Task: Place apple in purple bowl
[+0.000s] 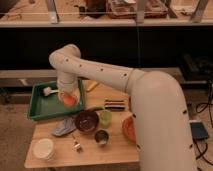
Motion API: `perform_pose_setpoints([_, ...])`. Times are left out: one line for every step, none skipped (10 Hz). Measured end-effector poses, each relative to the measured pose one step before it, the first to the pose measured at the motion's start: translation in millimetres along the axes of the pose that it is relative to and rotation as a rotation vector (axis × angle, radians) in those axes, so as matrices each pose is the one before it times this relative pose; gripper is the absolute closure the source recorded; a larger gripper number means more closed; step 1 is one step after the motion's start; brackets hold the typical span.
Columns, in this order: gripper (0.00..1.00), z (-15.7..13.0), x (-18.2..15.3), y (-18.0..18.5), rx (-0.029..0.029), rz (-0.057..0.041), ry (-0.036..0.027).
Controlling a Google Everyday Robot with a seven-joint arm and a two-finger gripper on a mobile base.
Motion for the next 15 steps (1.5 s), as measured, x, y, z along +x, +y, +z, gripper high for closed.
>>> perform_pose_setpoints([0.9, 22.39, -6.92, 25.55, -0.00552, 0.04545, -0.02694])
perform_pose_setpoints([0.9, 15.16, -3.54, 13.57, -0.00205, 0.02216, -0.01036])
perform_pose_setpoints([0.9, 24.04, -4.0, 22.45, -0.00033, 0.03619, -0.01337])
perform_pose_setpoints([0.87, 20.34, -2.27, 26.83, 0.0064, 0.0363, -0.01423])
perform_pose_setpoints([0.79, 11.16, 1.0, 18.68, 0.00919, 0.02274, -0.00825])
perform_pose_setpoints([0.7, 6.57, 0.72, 9.1, 0.00897, 0.00407, 0.00278])
perform_pose_setpoints([0.59, 3.79, 0.19, 5.78, 0.01329, 0.00144, 0.00762])
perform_pose_setpoints([0.49, -1.01, -0.77, 1.95, 0.01125, -0.00032, 0.00693])
perform_pose_setpoints([0.41, -4.41, -2.3, -3.98, 0.01126, -0.00545, 0.00684])
perform_pose_setpoints([0.31, -8.13, -4.33, -10.05, 0.01143, -0.00988, 0.00657])
perform_pose_setpoints([0.22, -14.86, -5.27, -14.04, 0.01197, -0.01458, 0.00691])
perform_pose_setpoints([0.2, -9.97, -2.93, -8.46, 0.00459, -0.00739, 0.00322])
perform_pose_setpoints([0.2, -8.68, -1.92, -6.71, -0.00393, -0.00531, 0.00227])
perform_pose_setpoints([0.2, -5.4, -0.91, -4.43, -0.01654, -0.00064, 0.00229])
perform_pose_setpoints([0.2, 0.84, 0.65, -0.66, -0.01165, 0.00626, 0.00364])
